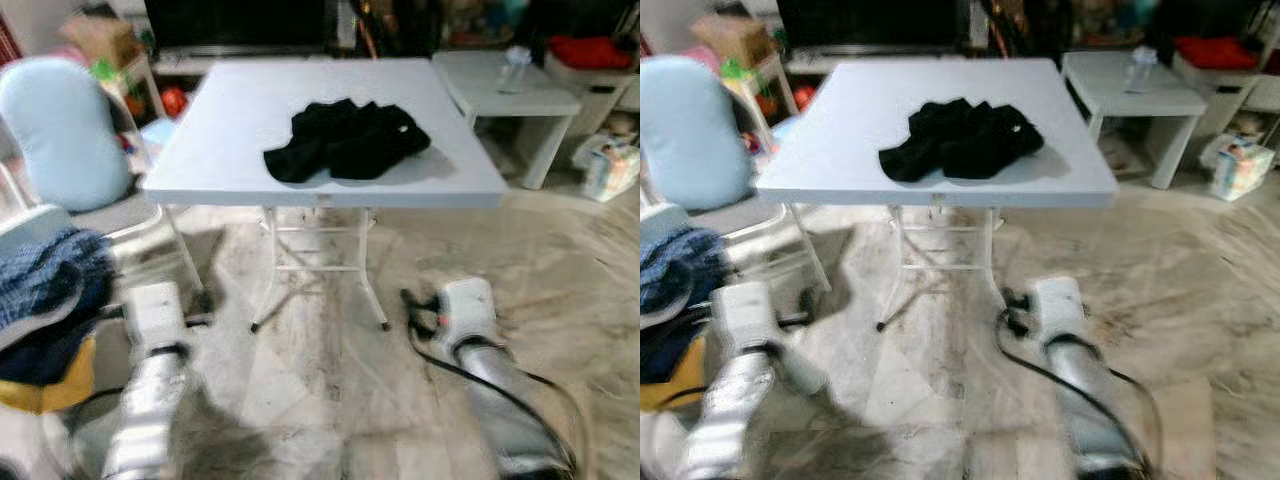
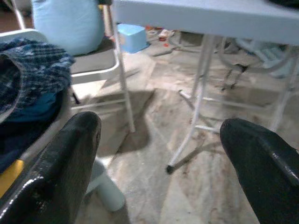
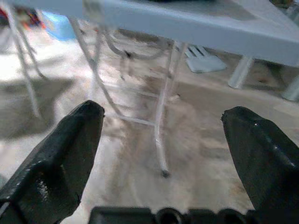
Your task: Hang hanger
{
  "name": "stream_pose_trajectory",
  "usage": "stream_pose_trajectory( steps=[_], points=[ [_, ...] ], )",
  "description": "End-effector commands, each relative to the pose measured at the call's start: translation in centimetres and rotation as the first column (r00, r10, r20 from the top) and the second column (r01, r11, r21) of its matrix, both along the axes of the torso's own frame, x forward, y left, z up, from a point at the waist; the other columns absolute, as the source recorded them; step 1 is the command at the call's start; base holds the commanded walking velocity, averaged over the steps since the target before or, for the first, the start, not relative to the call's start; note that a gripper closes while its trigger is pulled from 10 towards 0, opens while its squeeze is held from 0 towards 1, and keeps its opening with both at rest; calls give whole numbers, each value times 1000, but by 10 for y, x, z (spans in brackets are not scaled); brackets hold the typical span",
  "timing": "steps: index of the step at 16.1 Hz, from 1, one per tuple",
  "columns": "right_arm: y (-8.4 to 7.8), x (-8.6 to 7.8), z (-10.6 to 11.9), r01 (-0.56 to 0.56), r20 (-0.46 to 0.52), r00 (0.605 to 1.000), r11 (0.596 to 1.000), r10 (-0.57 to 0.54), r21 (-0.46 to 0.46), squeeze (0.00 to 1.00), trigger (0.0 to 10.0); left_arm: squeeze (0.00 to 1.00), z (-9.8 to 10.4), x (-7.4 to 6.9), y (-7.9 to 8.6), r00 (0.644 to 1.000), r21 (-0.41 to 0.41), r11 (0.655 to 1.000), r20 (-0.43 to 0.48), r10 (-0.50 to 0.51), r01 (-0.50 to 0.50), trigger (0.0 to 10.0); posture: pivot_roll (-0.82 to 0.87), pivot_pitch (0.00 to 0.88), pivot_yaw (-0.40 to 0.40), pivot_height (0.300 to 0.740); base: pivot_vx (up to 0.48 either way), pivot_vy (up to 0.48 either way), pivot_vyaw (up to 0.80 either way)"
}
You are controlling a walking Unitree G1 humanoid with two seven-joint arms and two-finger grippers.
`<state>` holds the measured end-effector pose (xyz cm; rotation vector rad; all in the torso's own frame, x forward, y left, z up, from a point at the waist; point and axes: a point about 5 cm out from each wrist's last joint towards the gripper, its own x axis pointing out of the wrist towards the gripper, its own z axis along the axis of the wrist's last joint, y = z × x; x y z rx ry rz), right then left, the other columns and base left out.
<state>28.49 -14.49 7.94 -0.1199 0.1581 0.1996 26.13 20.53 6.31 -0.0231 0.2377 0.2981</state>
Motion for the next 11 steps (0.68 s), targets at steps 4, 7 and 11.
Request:
stream_pose_trajectory(
  steps=[4,7,11],
  points=[
    [-12,-3,-1,20,-2,1000,999,-20,-25,0,10000,0,5,4,-8,999,-11,1000,23,-23,24,10000,11,0,-12,740,291,0,0],
    [-10,-3,-2,14,-3,1000,999,-14,-28,0,10000,0,3,3,-7,1000,-4,1000,7,-9,9,10000,16,0,-13,740,96,0,0],
    [-9,-3,-2,8,-4,1000,1000,-8,-29,0,10000,0,0,2,-4,1000,15,1000,-7,23,-23,10000,20,0,-12,740,0,0,0]
  ],
)
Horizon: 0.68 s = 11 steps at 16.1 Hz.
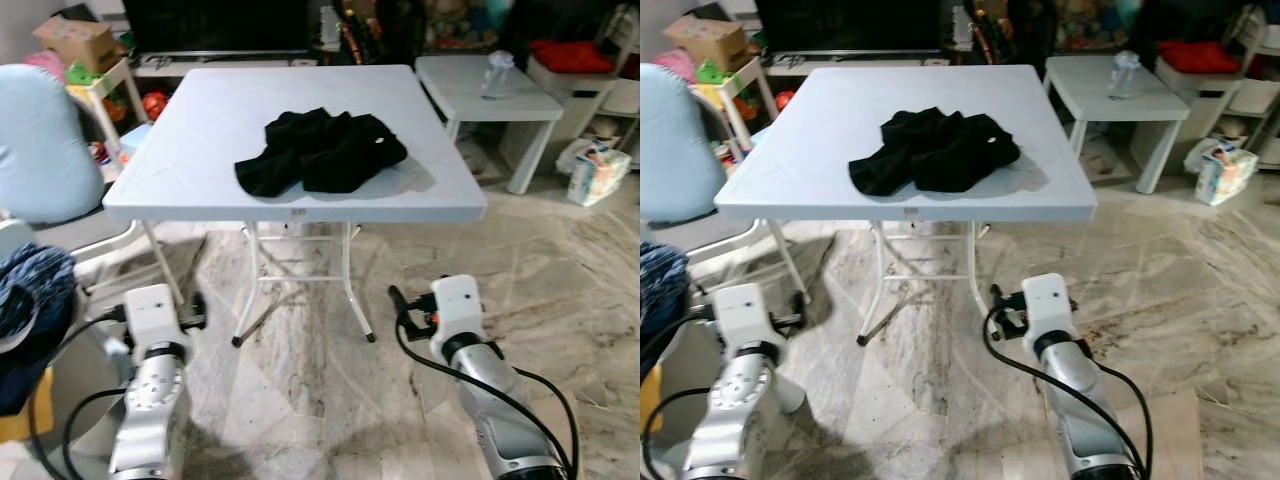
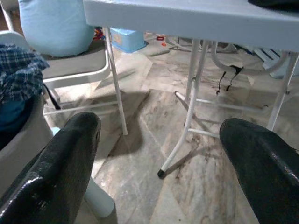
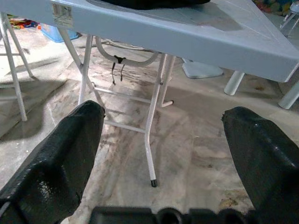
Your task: Hang hanger
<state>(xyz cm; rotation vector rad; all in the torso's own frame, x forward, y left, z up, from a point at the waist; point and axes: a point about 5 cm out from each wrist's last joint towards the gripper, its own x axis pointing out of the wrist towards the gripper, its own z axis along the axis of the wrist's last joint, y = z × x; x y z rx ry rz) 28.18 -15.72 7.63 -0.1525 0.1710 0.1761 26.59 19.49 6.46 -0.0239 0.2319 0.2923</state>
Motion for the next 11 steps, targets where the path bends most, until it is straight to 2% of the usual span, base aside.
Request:
stream_pose_trajectory(
  steps=[1,3,5,8,11],
  points=[
    [5,1,1,-15,5,1000,1000,15,7,0,10000,0,2,0,5,1000,14,1000,12,2,-2,10000,19,0,-12,740,0,0,0],
    [8,1,3,-50,22,998,999,50,-8,0,10000,0,6,2,3,999,15,1000,39,-26,25,10000,18,0,-11,740,127,0,213],
    [11,-1,4,-73,34,997,997,74,-34,0,10000,0,7,3,3,999,4,1000,43,-26,26,10000,16,0,-10,740,315,0,781],
    [10,-2,3,-64,27,998,998,64,-25,0,10000,0,8,6,2,998,-4,1000,52,-26,26,10000,10,0,-10,740,390,0,679],
    [8,-2,2,-60,24,998,998,60,-26,0,10000,0,9,9,3,998,-7,1000,62,-22,22,10000,6,0,-12,740,428,0,0]
  ],
)
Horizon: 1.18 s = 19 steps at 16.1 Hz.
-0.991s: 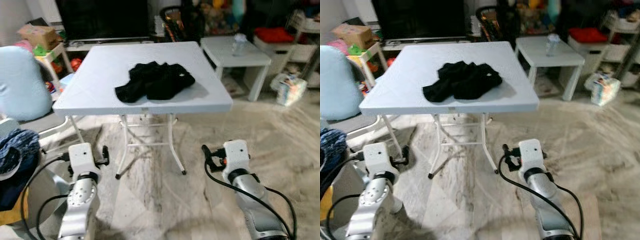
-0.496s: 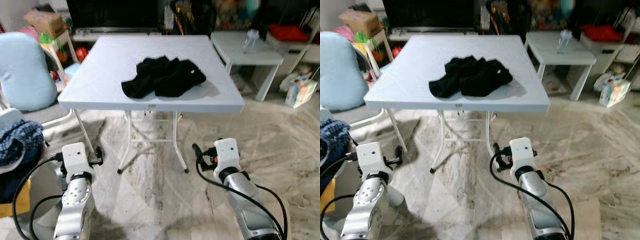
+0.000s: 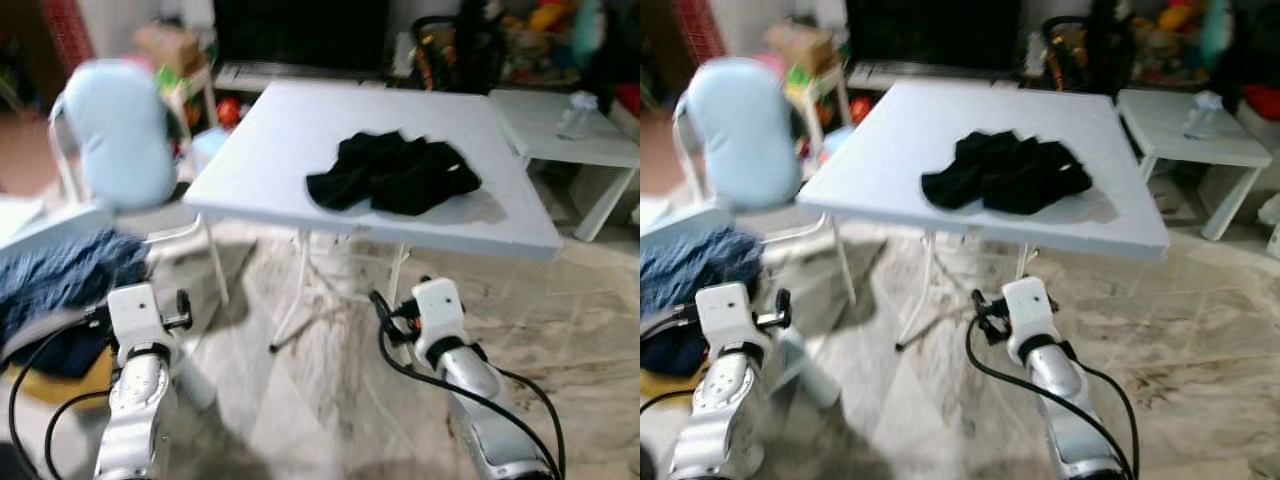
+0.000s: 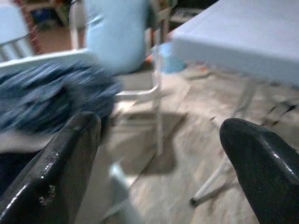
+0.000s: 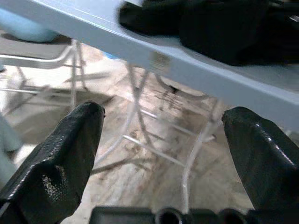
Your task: Hang hanger
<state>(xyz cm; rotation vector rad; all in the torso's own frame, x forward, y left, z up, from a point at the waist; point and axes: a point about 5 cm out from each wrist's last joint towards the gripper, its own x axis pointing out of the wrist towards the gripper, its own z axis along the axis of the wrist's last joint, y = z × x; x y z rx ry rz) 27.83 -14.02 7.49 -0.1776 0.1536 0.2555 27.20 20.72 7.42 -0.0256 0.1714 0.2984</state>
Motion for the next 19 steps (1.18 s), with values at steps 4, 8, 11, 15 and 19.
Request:
stream_pose_trajectory(
  steps=[4,8,11,15,19],
  points=[
    [-10,2,6,22,19,1000,1000,-22,-11,0,10000,0,-1,4,-9,1000,-25,999,5,-22,22,10000,3,0,-19,740,431,0,0],
    [-8,4,17,10,87,996,1000,-11,3,0,10000,0,-1,4,-10,1000,-18,1000,13,1,0,10000,2,0,-24,740,407,126,0],
    [-4,7,33,-14,167,986,1000,14,-2,0,10000,0,8,4,-8,998,63,997,60,30,-34,10000,3,0,-24,740,0,0,800],
    [-2,6,34,-20,172,985,1000,15,24,0,10000,0,33,5,-23,987,141,990,156,-46,24,10000,7,0,-29,740,0,0,400],
    [-22,15,42,136,198,968,987,-152,91,0,10000,0,24,-14,-45,953,112,958,123,-275,262,10000,22,0,-22,740,0,0,0]
  ],
)
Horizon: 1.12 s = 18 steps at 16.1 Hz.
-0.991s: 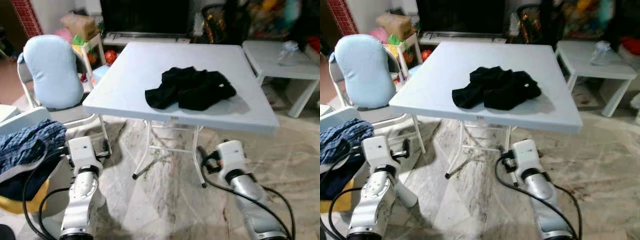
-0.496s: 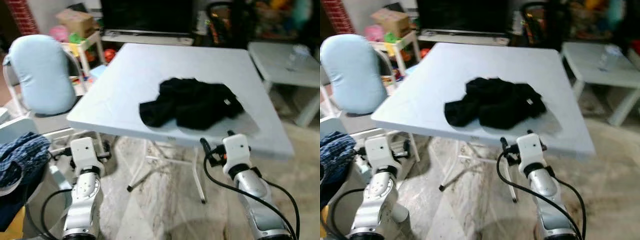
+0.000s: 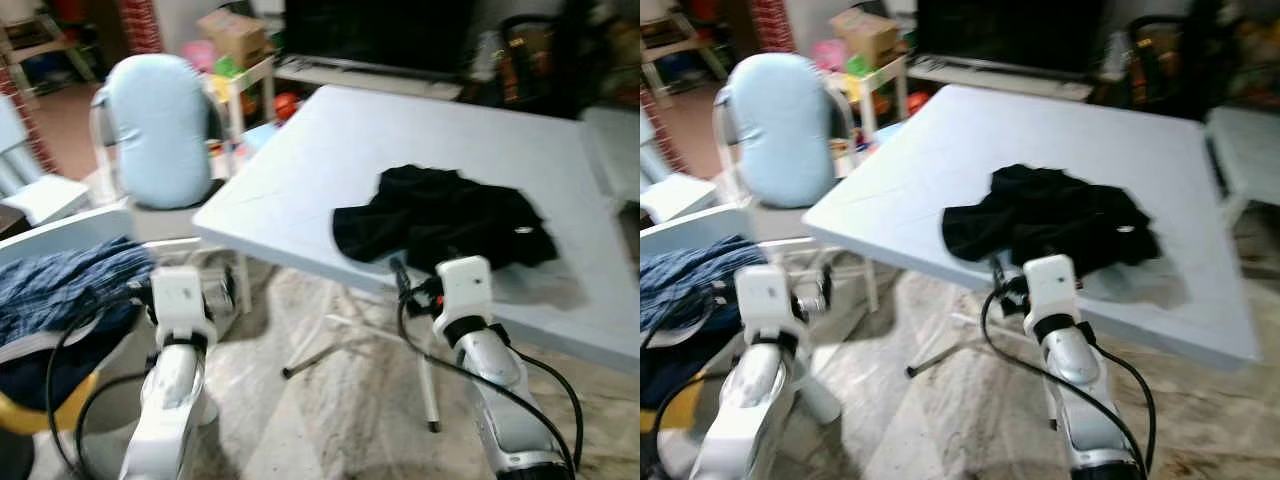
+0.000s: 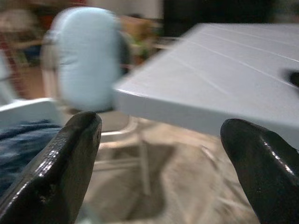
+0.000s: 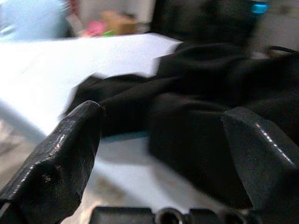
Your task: Hang hanger
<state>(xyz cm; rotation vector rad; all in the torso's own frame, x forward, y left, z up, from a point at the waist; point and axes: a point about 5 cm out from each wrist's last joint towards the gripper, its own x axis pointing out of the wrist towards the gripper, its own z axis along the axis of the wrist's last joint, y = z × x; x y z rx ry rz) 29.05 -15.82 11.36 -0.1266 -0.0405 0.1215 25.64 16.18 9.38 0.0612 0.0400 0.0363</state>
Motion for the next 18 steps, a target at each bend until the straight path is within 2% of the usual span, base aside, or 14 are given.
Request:
stream_pose_trajectory(
  steps=[1,3,5,9,14,18],
  points=[
    [-8,4,2,48,-4,999,998,-48,39,0,10000,0,1,-4,-4,998,-23,997,-5,-69,68,10000,27,0,-20,740,0,0,0],
    [-15,4,0,104,-18,995,991,-103,79,0,10000,0,-6,-16,-4,992,-28,993,-52,-112,110,10000,36,0,-18,740,0,0,0],
    [-16,4,-1,106,-19,994,991,-105,76,0,10000,0,-7,-19,0,994,-17,995,-53,-99,99,10000,41,0,-21,740,0,0,0],
    [-21,-3,-3,94,-34,995,993,-91,72,0,10000,0,7,-21,11,998,54,996,13,-67,66,10000,52,0,-29,740,0,0,0],
    [-13,-6,-1,29,-22,999,999,-28,33,0,10000,0,26,-12,21,996,83,996,84,28,-35,10000,53,0,-32,740,0,0,800],
    [-11,-6,3,9,-17,1000,1000,-8,24,0,10000,0,29,-10,22,995,81,995,85,60,-67,10000,52,0,-40,740,0,0,800]
  ],
)
